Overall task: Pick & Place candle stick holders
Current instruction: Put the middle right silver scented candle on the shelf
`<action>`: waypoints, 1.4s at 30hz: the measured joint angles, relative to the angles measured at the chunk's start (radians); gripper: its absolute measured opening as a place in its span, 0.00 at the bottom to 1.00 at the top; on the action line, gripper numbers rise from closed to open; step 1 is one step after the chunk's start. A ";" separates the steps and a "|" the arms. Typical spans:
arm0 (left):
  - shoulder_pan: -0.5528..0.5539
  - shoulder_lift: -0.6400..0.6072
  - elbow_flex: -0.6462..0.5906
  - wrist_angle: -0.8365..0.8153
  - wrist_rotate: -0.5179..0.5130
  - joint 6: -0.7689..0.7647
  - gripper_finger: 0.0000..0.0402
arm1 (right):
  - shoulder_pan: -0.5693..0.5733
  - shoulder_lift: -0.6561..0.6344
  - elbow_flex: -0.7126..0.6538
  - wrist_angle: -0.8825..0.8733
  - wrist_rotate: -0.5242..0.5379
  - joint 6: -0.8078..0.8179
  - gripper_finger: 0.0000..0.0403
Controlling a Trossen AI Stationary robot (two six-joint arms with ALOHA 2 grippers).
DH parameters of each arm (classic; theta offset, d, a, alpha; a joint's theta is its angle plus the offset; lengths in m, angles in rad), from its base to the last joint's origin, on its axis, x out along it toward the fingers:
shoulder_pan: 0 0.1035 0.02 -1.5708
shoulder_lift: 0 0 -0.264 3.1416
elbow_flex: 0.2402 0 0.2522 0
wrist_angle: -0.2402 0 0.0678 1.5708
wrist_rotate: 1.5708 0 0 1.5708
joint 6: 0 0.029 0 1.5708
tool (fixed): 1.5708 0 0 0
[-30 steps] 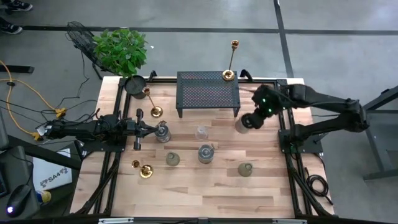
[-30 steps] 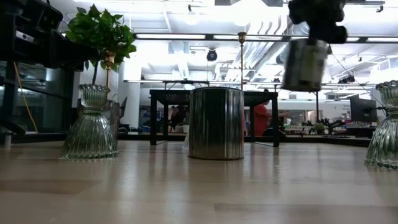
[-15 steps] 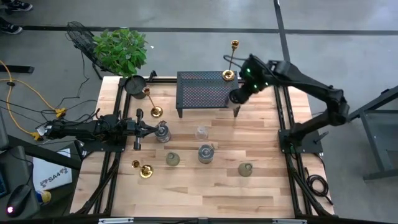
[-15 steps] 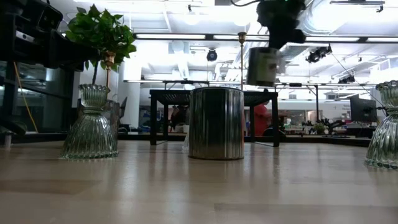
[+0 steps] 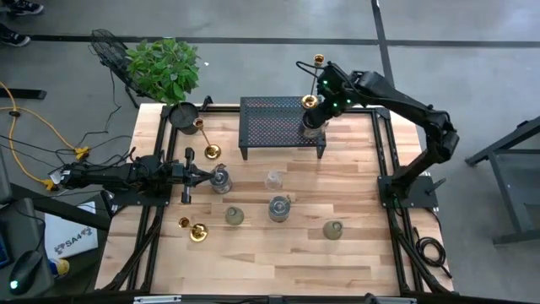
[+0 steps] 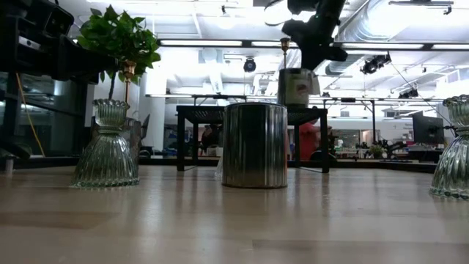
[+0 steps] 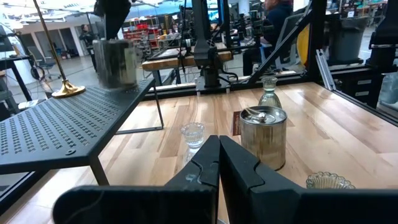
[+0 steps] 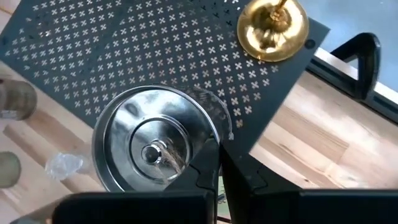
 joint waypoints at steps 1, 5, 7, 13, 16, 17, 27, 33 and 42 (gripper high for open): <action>0.000 0.000 0.000 0.000 0.000 0.000 0.00 | 0.000 0.004 0.000 0.007 0.000 0.002 0.01; 0.000 0.000 0.000 0.000 0.000 0.000 0.00 | -0.002 0.013 0.000 0.021 -0.001 0.014 0.01; 0.000 0.000 0.000 0.000 0.000 0.000 0.00 | -0.008 0.014 0.000 0.024 0.001 0.017 0.01; 0.000 0.000 0.000 0.000 0.000 0.000 0.00 | -0.017 0.014 0.000 0.036 0.055 0.020 0.01; 0.000 0.000 0.000 0.000 0.000 0.000 0.00 | -0.026 0.014 0.000 0.036 0.057 0.020 0.01; 0.000 0.000 0.000 0.000 0.000 0.000 0.00 | -0.027 0.014 0.000 0.036 0.060 0.020 0.01; 0.000 0.000 0.000 0.000 0.000 0.000 0.00 | -0.034 0.014 0.000 0.039 0.082 0.001 0.01; 0.000 0.000 0.000 0.000 0.000 0.000 0.00 | -0.033 0.014 0.000 0.058 0.082 -0.003 0.01; 0.000 0.000 0.000 0.000 0.000 0.000 0.00 | -0.033 0.014 0.000 0.060 0.082 -0.006 0.05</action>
